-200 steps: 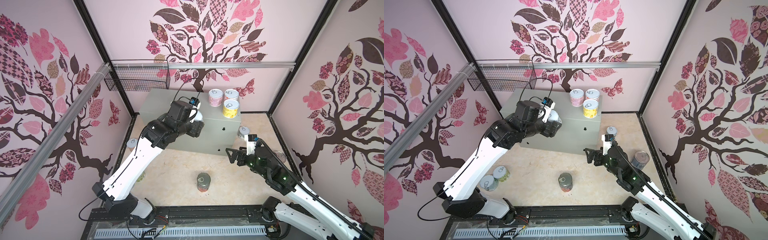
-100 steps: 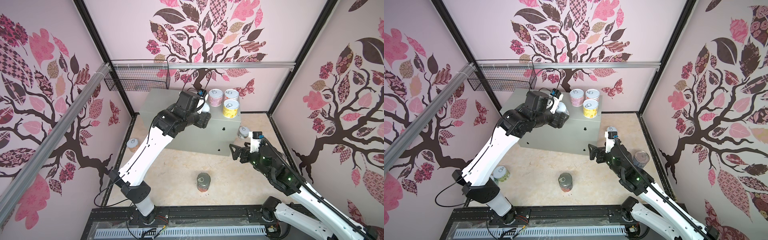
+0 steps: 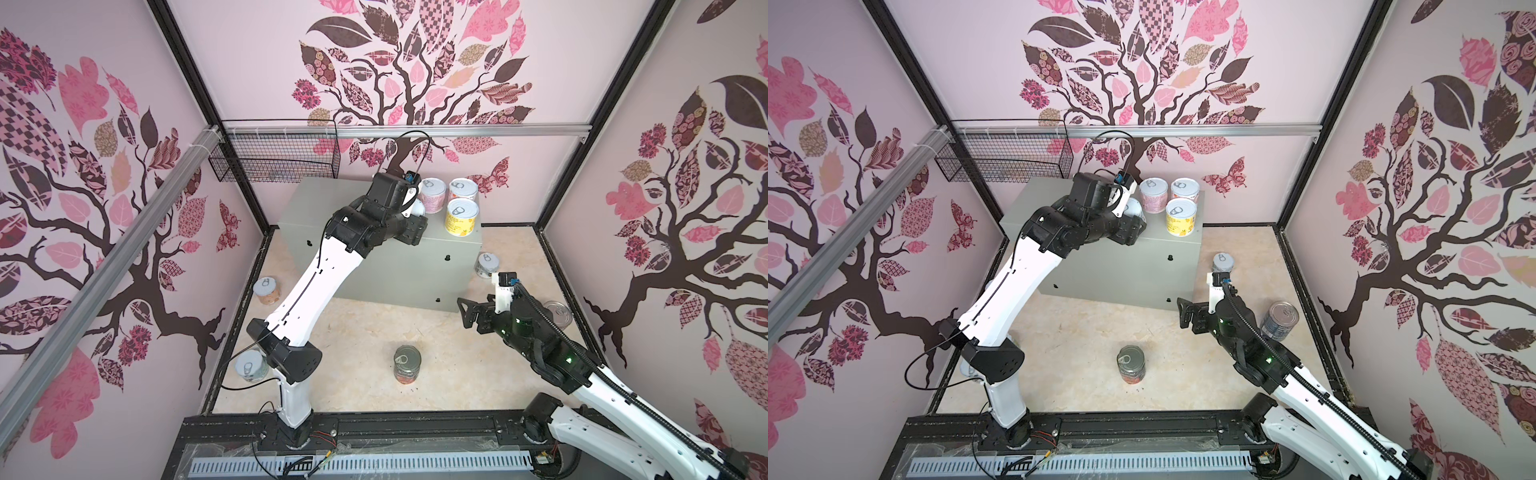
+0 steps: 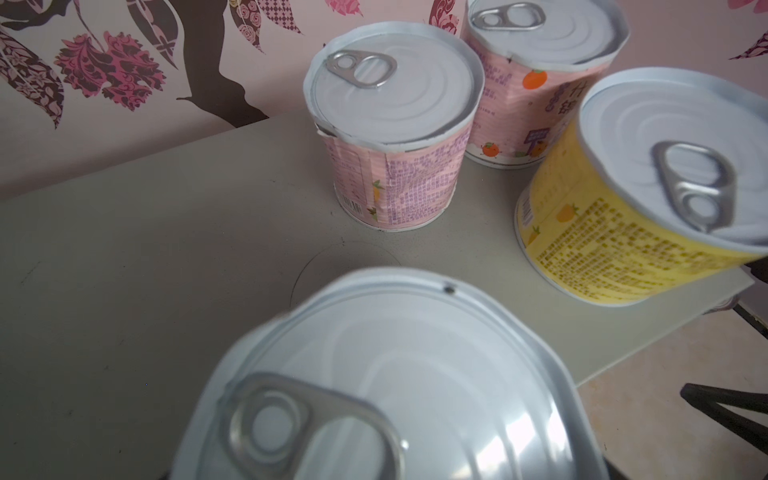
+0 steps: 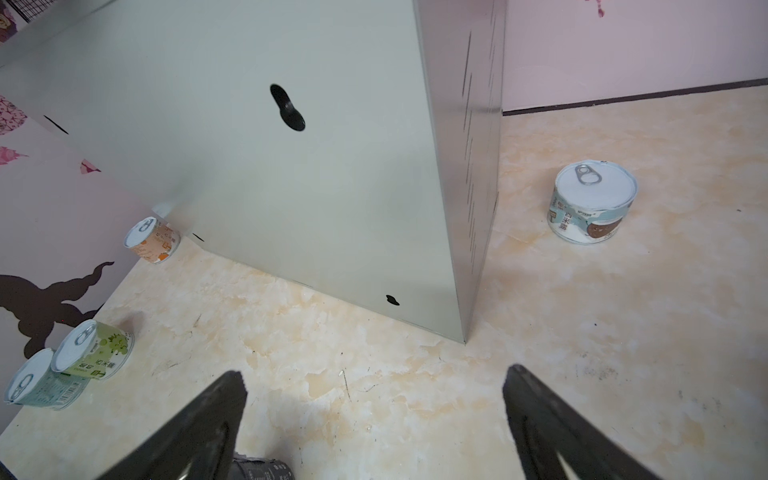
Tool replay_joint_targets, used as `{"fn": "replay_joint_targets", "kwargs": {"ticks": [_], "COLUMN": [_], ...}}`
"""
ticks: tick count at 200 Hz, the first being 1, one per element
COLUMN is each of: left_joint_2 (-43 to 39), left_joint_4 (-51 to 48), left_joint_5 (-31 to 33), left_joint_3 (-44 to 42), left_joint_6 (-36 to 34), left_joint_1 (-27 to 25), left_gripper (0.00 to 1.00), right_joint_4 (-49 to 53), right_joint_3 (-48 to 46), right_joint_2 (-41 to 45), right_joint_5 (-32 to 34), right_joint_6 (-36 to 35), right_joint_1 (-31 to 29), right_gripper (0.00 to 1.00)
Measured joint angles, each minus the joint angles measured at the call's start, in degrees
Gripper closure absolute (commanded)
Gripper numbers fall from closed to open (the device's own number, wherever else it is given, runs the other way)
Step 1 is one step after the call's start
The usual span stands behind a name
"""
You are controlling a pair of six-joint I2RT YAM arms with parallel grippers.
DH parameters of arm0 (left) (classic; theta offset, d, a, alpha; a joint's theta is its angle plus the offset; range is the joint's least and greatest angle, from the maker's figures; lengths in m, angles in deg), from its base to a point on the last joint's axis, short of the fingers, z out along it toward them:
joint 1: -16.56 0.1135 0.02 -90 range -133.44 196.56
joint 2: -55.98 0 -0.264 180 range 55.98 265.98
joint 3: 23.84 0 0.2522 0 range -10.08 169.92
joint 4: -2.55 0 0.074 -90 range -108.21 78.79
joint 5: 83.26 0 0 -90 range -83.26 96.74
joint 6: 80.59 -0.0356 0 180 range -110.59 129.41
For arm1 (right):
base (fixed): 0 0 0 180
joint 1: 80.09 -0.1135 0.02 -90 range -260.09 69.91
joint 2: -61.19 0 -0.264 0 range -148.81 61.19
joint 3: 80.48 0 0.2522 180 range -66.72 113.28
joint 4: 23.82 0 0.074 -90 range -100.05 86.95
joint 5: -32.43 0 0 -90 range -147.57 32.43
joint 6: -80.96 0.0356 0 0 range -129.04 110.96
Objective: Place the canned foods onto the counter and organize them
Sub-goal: 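Lower the light-blue can onto the cabinet top in front of the pink can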
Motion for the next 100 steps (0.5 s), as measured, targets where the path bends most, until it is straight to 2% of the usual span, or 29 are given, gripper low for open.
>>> {"fn": "replay_joint_targets", "kwargs": {"ticks": [43,100], "left_joint_2": [2.4,3.3], "left_joint_4": [0.2,0.1], "left_joint_5": [-0.9,-1.8], "left_joint_3": [2.8,4.1], "left_joint_6": [0.1,0.0], "left_joint_1": [0.2,0.2], "left_gripper": [0.44,0.24], "right_joint_4": [-0.6,-1.2], "right_joint_3": [0.0,0.0], "right_joint_2": [-0.2,-0.4], "right_joint_5": [-0.2,-0.4], "right_joint_6": [0.0,0.0], "right_joint_1": [0.0,0.0], "right_gripper": [0.0,0.0]}}
